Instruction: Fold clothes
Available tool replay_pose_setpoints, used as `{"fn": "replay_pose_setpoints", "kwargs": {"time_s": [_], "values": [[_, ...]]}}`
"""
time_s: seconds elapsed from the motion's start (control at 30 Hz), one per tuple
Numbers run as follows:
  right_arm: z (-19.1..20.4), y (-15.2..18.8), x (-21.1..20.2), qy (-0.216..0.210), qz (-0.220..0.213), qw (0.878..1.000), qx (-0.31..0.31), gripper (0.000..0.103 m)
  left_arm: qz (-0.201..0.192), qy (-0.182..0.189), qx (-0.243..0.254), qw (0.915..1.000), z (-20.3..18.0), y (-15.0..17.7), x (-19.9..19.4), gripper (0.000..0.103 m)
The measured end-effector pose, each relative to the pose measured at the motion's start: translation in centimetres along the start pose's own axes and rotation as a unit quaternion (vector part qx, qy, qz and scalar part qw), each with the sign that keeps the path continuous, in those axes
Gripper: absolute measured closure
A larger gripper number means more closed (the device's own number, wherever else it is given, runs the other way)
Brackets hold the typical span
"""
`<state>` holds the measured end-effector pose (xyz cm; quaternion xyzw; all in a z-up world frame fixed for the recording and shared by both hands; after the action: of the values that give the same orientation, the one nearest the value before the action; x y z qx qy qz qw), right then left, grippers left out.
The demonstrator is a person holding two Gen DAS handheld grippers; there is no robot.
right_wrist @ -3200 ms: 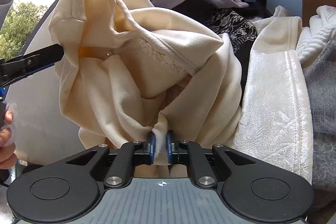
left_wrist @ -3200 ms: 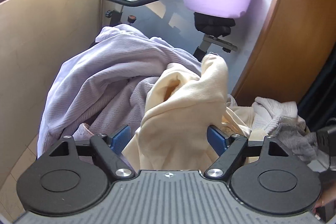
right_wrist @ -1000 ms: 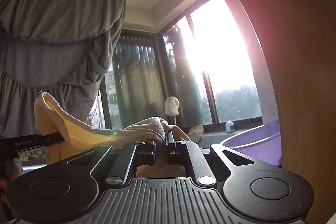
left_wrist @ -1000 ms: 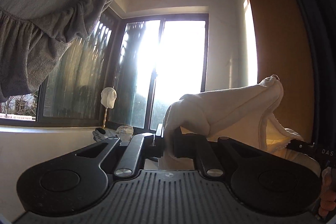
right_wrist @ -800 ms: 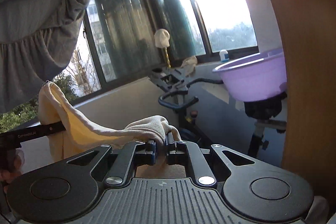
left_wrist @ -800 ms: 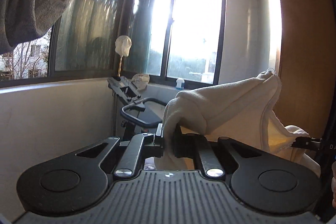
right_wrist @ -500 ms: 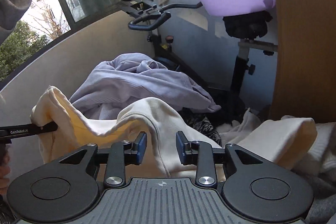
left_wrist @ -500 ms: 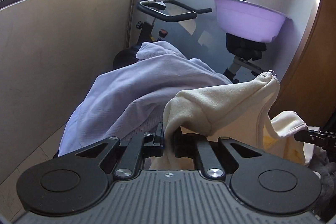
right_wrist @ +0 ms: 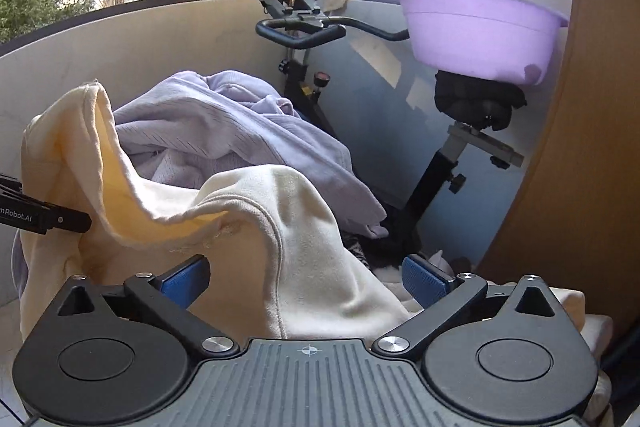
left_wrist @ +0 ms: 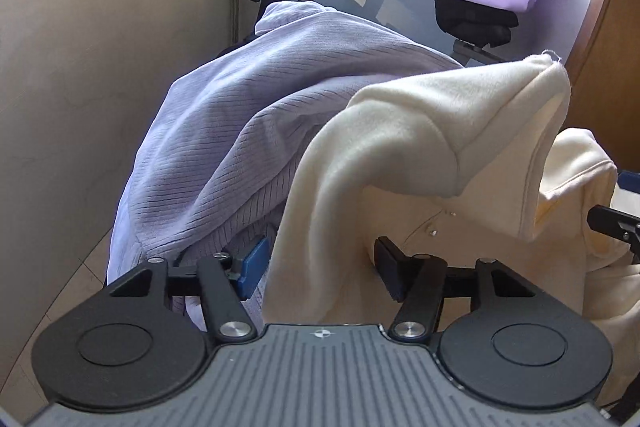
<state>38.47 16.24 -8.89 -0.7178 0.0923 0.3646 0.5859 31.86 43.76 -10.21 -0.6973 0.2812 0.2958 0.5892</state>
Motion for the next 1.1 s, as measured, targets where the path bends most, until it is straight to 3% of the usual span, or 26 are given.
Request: {"fn": "replay_pose_setpoints", "kwargs": {"time_s": [0.13,0.2,0.23,0.27,0.3,0.33,0.37,0.4,0.47,0.6,0.73,0.9,1.1], "values": [[-0.7,1.5,3.0,-0.003,0.052,0.998,0.026,0.002,0.007,0.01,0.006,0.9999,-0.1,0.3,0.9,0.039],[-0.8,2.4,4.2,-0.008,0.073,0.996,0.042,0.008,0.009,0.016,0.008,0.9998,-0.2,0.4,1.3,0.039],[-0.4,2.4,4.1,-0.018,0.07,0.997,0.036,0.014,0.007,0.017,0.008,0.9998,-0.3,0.5,1.1,0.045],[0.0,2.4,4.1,-0.027,0.067,0.997,0.03,0.026,0.002,0.017,0.009,0.9998,-0.5,0.5,0.6,0.056],[0.5,2.3,3.9,-0.038,0.064,0.997,0.023,0.035,-0.003,0.016,0.011,0.9998,-0.6,0.6,0.1,0.082],[0.9,1.9,3.4,-0.05,0.058,0.997,0.014,0.053,-0.008,0.016,0.012,0.9998,-0.8,0.7,-0.5,0.085],[1.4,1.6,3.0,-0.063,0.052,0.997,0.006,0.065,-0.013,0.015,0.013,0.9997,-0.9,0.8,-1.0,0.087],[1.8,1.2,2.5,-0.075,0.045,0.996,-0.003,0.068,-0.018,0.015,0.014,0.9996,-1.0,0.8,-1.5,0.089],[2.1,0.6,1.6,-0.096,0.035,0.995,0.001,0.088,-0.03,0.018,0.009,0.9993,-1.2,0.9,-2.6,0.091],[0.6,-1.1,-1.3,-0.112,-0.011,0.992,0.059,0.091,-0.076,0.038,-0.025,0.9961,-1.7,0.1,-6.0,0.092],[-1.8,-3.4,-6.8,-0.127,-0.089,0.983,0.094,0.092,-0.117,0.043,-0.04,0.9914,-3.7,-2.6,-9.7,0.092],[-4.9,-5.4,-14.7,-0.143,-0.196,0.965,0.097,0.092,-0.211,0.069,-0.055,0.9735,-6.8,-4.6,-16.1,0.092],[-8.2,-5.1,-20.9,-0.155,-0.247,0.953,0.083,0.092,-0.283,0.09,-0.047,0.9538,-11.7,-4.7,-22.6,0.092]]}}
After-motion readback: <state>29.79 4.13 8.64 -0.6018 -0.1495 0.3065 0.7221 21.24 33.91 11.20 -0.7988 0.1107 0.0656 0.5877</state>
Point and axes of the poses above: each gripper's, at about its wrist camera, not at the fingertips, and x roughly the way its jaws point, z to its left, y to its underside, the point moved 2 cm from there along x, roughly the way its jaws point, and after that the axes turned 4 degrees about y, right-handed, at the moved point
